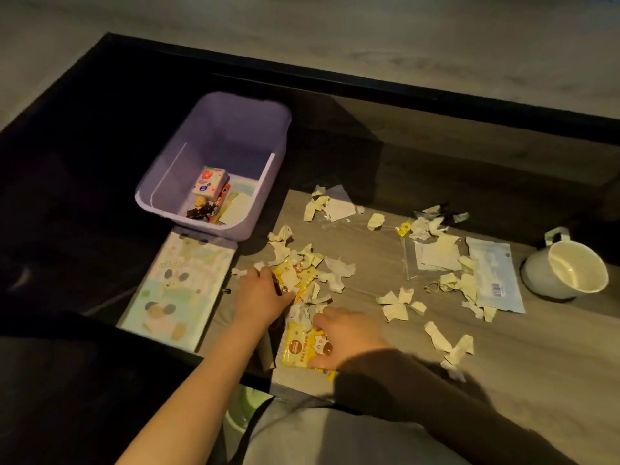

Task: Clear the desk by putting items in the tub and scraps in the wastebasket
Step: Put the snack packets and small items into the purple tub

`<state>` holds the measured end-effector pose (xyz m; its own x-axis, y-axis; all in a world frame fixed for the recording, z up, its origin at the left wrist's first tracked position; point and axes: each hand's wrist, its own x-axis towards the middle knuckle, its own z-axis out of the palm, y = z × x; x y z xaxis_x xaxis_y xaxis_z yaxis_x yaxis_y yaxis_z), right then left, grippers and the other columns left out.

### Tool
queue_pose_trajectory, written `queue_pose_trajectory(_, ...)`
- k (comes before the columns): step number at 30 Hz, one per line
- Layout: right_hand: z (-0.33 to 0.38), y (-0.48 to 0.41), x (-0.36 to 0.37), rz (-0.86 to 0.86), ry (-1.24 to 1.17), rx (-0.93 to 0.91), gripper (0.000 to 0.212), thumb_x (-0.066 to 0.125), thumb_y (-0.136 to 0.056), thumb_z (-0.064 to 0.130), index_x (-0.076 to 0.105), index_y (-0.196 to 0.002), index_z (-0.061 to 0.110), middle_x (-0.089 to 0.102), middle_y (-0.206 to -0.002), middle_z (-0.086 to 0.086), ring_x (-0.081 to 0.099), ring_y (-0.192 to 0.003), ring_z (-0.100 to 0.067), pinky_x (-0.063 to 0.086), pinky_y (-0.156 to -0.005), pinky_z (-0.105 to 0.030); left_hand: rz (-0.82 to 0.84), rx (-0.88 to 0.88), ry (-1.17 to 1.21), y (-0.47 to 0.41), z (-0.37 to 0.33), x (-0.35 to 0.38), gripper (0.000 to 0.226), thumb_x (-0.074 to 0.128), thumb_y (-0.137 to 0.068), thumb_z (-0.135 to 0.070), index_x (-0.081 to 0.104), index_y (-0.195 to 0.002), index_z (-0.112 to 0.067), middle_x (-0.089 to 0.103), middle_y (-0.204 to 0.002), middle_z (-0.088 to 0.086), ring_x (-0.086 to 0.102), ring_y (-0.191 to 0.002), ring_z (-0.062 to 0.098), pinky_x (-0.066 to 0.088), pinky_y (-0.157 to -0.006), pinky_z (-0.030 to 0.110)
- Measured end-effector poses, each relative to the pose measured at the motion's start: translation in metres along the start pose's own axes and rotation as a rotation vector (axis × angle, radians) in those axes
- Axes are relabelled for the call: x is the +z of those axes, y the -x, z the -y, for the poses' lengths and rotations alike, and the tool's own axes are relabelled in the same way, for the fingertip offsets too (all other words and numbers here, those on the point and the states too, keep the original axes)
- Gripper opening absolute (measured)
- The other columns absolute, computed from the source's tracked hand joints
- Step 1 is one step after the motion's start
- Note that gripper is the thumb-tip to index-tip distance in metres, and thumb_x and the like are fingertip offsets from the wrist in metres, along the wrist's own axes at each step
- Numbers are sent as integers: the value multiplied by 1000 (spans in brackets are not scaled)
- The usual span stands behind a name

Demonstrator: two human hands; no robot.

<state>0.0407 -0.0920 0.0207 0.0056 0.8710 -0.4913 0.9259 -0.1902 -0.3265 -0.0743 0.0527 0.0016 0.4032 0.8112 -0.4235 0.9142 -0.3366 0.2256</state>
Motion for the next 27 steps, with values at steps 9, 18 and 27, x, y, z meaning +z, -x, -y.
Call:
queue_pose_trajectory(9, 11, -18, 23, -33, 10, 117, 91, 72, -68, 57, 32, -137, 14, 36, -136, -7, 34, -125, -26, 37, -102, -42, 34, -85, 50, -5, -1, 0, 75, 71, -71, -55, 43, -123, -9, 49, -127, 16, 47, -119, 34, 45, -96, 44)
queue_pose_trajectory(18, -8, -28, 13, -145, -118, 312, 83, 74, -65, 59, 39, -126, 16, 52, -126, -5, 48, -117, -26, 40, -95, -39, 9, -54, 137, -8, 3, -6, 48, 70, -72, -50, 60, -101, -14, 64, -105, 11, 56, -103, 29, 48, -80, 37)
queue_pose_trajectory(27, -31, -26, -9, -269, -403, 449, 32, 65, -83, 36, 53, -104, 16, 65, -100, -6, 61, -94, -27, 49, -70, -36, -123, 134, 159, 5, -8, -30, 25, 58, -90, -20, 48, -112, -13, 65, -103, 8, 63, -92, 25, 49, -71, 33)
